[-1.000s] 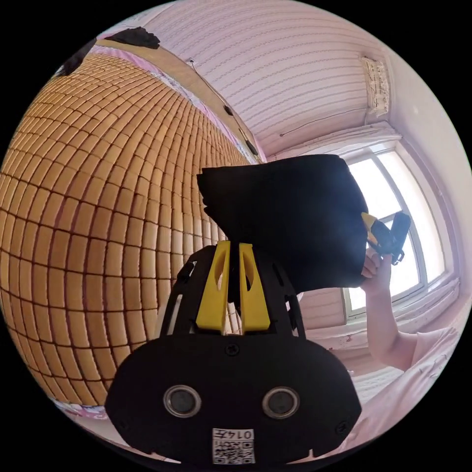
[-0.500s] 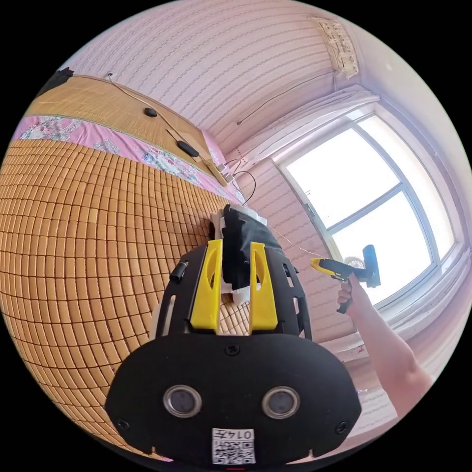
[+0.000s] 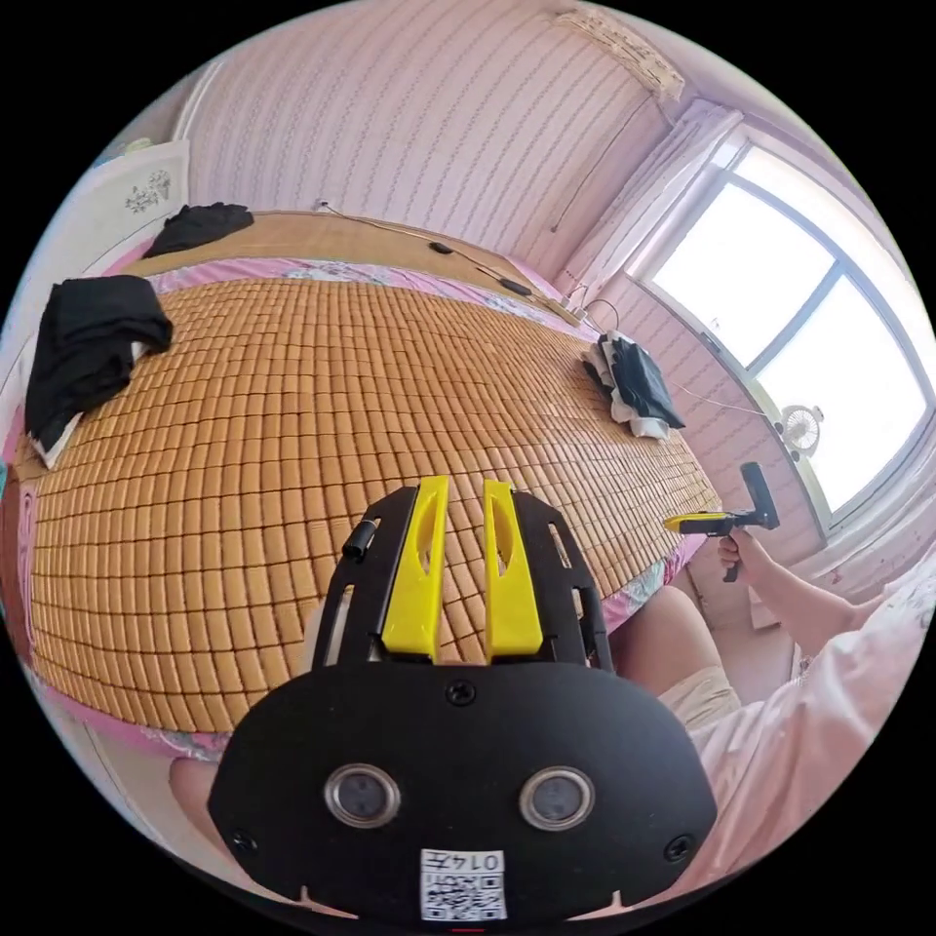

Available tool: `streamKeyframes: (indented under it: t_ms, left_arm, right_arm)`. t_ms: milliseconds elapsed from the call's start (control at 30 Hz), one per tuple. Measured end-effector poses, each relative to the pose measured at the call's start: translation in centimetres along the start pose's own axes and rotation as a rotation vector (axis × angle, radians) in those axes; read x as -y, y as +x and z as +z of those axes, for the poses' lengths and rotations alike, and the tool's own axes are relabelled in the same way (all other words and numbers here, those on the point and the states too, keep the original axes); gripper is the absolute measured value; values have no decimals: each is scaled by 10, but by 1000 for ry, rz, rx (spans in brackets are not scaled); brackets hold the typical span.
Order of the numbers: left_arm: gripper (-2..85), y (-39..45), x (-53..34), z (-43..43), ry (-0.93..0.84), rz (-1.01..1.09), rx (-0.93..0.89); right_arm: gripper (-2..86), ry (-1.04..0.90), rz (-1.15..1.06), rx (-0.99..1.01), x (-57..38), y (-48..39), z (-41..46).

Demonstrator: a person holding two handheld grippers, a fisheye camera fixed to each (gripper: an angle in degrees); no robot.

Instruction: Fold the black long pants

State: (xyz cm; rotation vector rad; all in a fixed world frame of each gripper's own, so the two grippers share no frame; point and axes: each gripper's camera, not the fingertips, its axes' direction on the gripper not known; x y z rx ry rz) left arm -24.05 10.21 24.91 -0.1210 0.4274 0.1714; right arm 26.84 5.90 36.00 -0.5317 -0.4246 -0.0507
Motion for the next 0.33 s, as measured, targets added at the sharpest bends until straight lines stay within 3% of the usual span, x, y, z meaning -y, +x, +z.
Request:
streamKeyframes:
  t_ms: [200,333]
  left_arm:
    - [64,-75,-81,-134,245,-209,169]
    - [68,-113,-125,-180,303,-266,269]
  right_arm:
    - [107,-57,-411,17,105,-172,42]
    - [111,-95,-647,16,167,-303,80]
